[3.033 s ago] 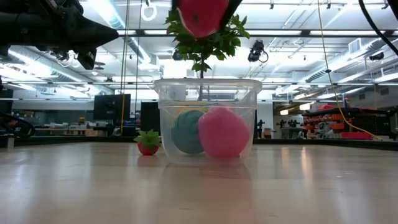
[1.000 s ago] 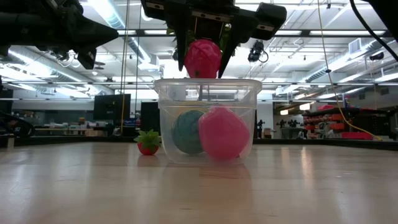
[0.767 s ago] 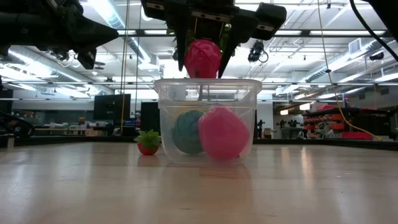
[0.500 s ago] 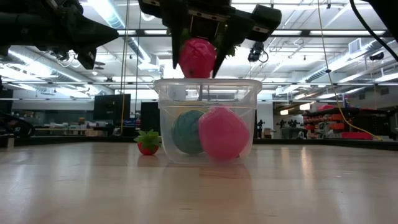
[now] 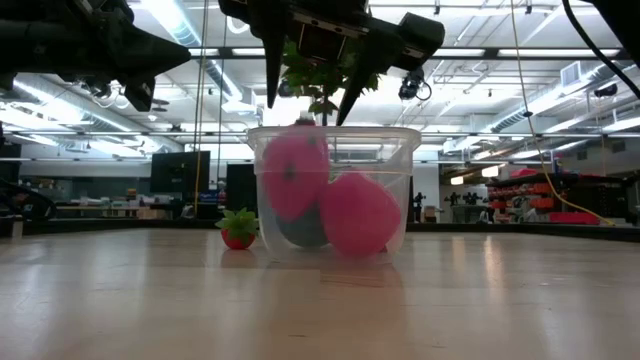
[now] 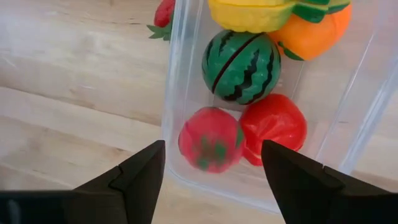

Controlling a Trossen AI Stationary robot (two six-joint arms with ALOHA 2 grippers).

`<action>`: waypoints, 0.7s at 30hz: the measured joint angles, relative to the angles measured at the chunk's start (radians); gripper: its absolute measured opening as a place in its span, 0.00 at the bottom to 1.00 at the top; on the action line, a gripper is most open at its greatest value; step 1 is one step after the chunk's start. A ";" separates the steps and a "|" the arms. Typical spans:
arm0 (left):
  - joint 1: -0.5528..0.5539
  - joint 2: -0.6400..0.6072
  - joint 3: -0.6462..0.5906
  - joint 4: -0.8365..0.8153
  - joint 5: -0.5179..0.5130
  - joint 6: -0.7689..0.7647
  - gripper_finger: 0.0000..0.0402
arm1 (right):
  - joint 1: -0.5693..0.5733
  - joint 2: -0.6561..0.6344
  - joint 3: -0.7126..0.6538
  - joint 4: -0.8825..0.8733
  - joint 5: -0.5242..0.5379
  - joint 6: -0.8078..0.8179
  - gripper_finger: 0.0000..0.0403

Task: Pick and placing Produce into tupperware
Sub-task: Put the red strawberry into the transparent bin

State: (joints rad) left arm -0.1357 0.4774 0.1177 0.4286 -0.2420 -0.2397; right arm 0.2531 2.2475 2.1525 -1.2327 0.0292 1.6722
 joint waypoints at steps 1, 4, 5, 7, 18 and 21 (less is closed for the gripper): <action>0.000 0.000 0.000 0.000 0.000 0.000 0.08 | 0.000 0.000 0.000 0.000 0.000 0.000 0.68; 0.000 0.000 0.000 0.000 0.000 0.000 0.09 | 0.000 0.000 0.000 0.000 0.000 0.000 0.68; 0.000 0.000 0.000 0.000 0.000 0.000 0.09 | 0.000 0.000 0.000 0.000 0.000 0.000 0.68; 0.000 0.000 0.000 0.000 0.000 0.000 0.09 | 0.001 0.000 0.000 0.000 0.000 0.000 0.68; 0.000 0.000 0.000 0.000 0.000 0.000 0.06 | 0.011 -0.014 0.002 -0.002 0.008 0.007 0.49; 0.000 0.000 0.000 -0.001 0.000 0.000 0.06 | 0.005 -0.035 0.002 -0.003 0.006 -0.007 0.28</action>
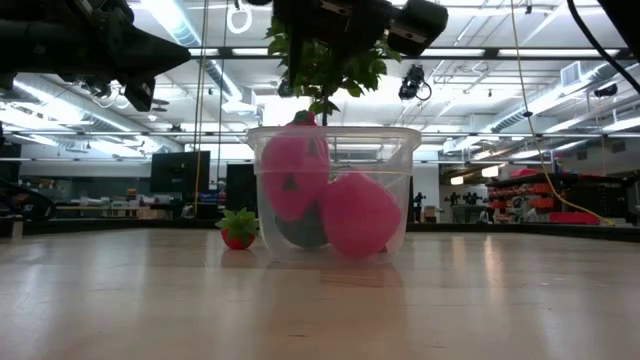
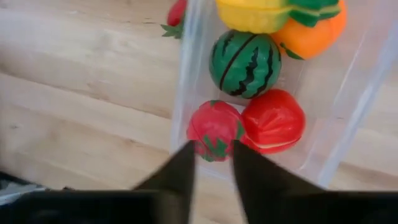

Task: Pick and placing Produce into tupperware
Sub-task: Put the red strawberry into the transparent bin

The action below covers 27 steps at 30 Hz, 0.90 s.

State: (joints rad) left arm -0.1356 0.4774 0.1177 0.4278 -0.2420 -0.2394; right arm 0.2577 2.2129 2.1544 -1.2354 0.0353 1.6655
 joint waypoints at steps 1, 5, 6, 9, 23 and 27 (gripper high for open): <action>0.000 0.000 0.000 0.000 0.000 0.000 0.07 | -0.001 -0.005 0.000 0.003 0.000 -0.009 0.20; 0.000 0.000 0.000 0.000 0.000 0.000 0.08 | -0.007 -0.037 0.000 0.005 0.005 -0.045 0.04; 0.000 0.000 0.000 0.000 0.000 0.000 0.08 | -0.008 -0.043 0.000 -0.005 0.008 -0.062 0.04; 0.000 0.000 0.000 0.000 0.000 0.000 0.08 | -0.008 -0.074 0.000 -0.017 0.081 -0.163 0.02; 0.000 0.000 0.000 0.001 -0.018 0.000 0.06 | 0.046 -0.367 0.000 0.163 0.650 -1.063 0.01; 0.000 0.000 0.000 0.003 -0.077 0.000 0.06 | 0.003 -0.439 -0.010 0.215 0.572 -1.256 0.00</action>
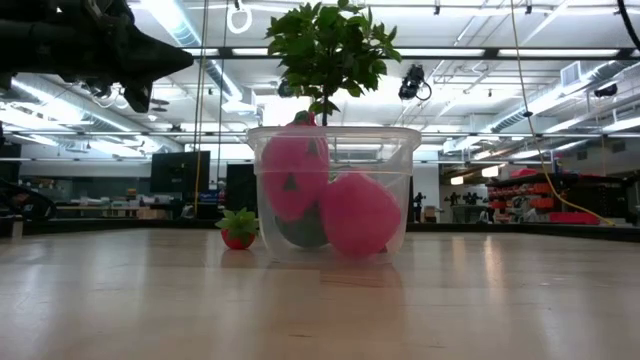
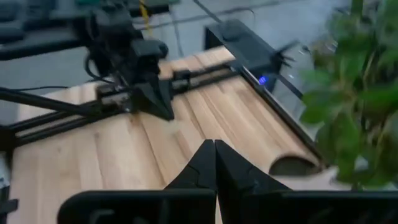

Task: Pick and placing Produce into tupperware
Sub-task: Put the red strawberry into the transparent bin

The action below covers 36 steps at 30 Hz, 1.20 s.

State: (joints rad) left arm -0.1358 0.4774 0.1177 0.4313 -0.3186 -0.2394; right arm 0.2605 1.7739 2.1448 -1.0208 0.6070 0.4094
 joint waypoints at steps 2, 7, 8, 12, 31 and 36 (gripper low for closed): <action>0.000 0.000 0.000 0.004 -0.028 -0.001 0.05 | -0.042 -0.042 -0.029 0.064 -0.112 -0.082 0.00; 0.000 0.000 0.000 0.034 -0.054 -0.037 0.03 | -0.139 -0.160 -0.277 0.529 -0.612 -0.230 0.00; 0.000 0.000 0.000 0.034 -0.055 -0.037 0.03 | -0.158 -0.185 -0.339 0.632 -0.690 -0.234 0.00; 0.000 0.000 0.000 0.037 -0.055 -0.038 0.04 | -0.230 -0.284 -0.611 1.116 -0.862 -0.165 0.00; 0.007 0.000 0.000 0.045 -0.103 -0.042 0.06 | -0.586 -0.837 -1.345 1.228 -0.739 -0.044 0.00; 0.029 0.000 0.000 0.045 -0.103 -0.079 0.09 | -0.645 -0.996 -1.462 1.201 -0.723 0.039 0.00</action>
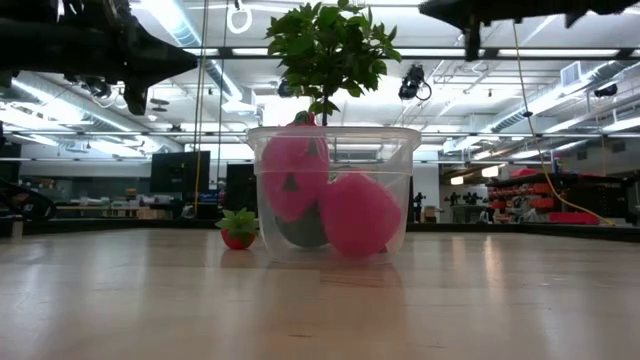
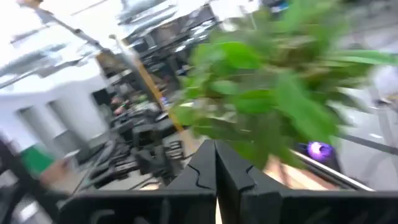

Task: Pick and placing Produce into tupperware
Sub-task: Put the red strawberry into the transparent bin

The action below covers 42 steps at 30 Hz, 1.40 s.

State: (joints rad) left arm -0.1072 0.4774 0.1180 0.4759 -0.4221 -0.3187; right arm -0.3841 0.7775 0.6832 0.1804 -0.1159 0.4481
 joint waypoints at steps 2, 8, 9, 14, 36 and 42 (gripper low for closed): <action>0.011 0.000 0.000 0.006 0.000 0.000 0.09 | -0.016 -0.044 -0.024 -0.032 0.016 0.022 0.00; 0.046 0.000 0.000 0.180 0.007 0.014 0.07 | -0.040 -0.088 -0.024 -0.138 0.019 0.032 0.00; 0.051 0.000 0.006 0.204 0.026 0.029 0.06 | -0.041 -0.088 -0.023 -0.140 0.019 0.032 0.00; 0.040 0.040 0.192 0.043 0.178 0.079 0.06 | -0.039 -0.088 -0.023 -0.144 0.010 0.039 0.00; -0.024 0.739 0.788 -0.752 0.369 0.046 0.03 | -0.039 -0.087 -0.022 -0.198 -0.098 0.040 0.01; -0.017 0.808 0.789 -0.757 0.425 0.156 0.03 | -0.039 -0.087 -0.022 -0.223 -0.119 0.046 0.01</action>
State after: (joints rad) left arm -0.1246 1.2851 0.9066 -0.2814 0.0032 -0.1624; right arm -0.4229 0.6907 0.6613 -0.0421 -0.2353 0.4944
